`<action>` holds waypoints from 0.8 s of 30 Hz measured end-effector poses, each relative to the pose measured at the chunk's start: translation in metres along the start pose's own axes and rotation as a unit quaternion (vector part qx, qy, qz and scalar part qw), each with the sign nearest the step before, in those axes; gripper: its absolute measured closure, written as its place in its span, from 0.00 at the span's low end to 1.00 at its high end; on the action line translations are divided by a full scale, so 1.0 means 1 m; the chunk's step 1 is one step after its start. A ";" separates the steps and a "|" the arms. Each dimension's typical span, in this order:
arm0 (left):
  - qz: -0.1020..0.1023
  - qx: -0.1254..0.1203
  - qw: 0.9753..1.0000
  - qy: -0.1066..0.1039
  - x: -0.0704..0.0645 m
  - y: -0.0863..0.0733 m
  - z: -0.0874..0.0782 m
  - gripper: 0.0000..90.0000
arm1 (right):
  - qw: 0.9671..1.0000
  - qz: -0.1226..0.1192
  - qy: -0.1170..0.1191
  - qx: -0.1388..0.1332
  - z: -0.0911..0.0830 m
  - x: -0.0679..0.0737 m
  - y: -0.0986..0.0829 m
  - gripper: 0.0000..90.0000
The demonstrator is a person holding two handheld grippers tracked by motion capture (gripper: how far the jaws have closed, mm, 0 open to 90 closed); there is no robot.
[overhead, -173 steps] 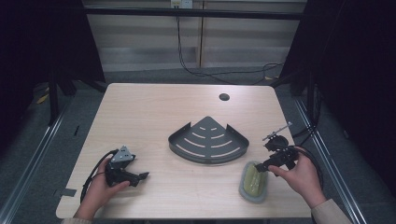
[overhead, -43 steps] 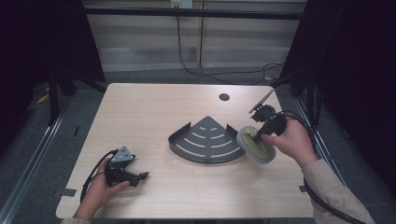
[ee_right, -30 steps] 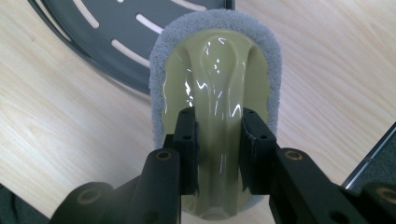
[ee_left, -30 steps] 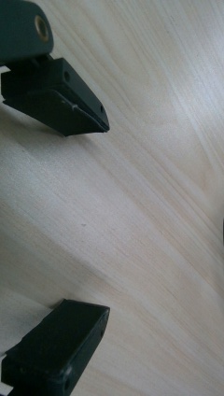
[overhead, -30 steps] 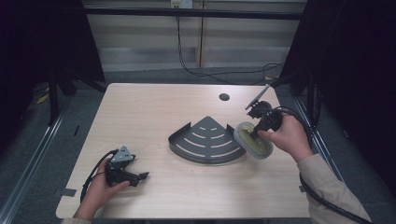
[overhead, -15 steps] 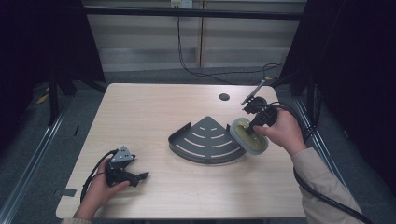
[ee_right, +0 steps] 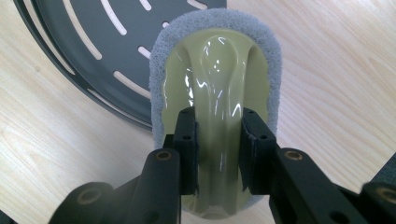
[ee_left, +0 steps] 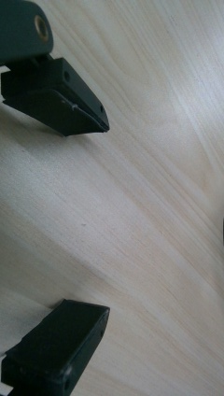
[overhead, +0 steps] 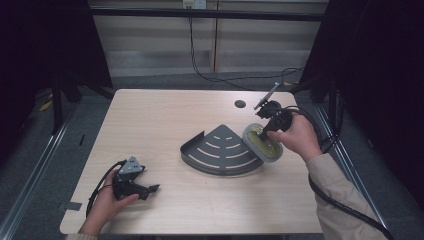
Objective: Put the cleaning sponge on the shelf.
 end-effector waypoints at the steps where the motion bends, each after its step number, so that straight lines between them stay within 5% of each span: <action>1: 0.000 0.000 1.000 0.000 0.000 0.000 0.000 0.11 | 1.000 -0.001 0.000 0.002 0.000 0.000 0.000 0.79; 24: 0.000 0.000 1.000 0.000 0.000 0.000 0.000 0.11 | 1.000 0.001 0.004 -0.002 0.007 0.002 0.015 0.79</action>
Point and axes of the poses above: each handheld gripper's, and its own axes: z roughly forward along the jaws, y roughly out of its top, x roughly to its left, the point moved 4 cm from there along z, roughly forward along the jaws, and after that the axes turned 7 degrees about -y, right-handed, at the moved point
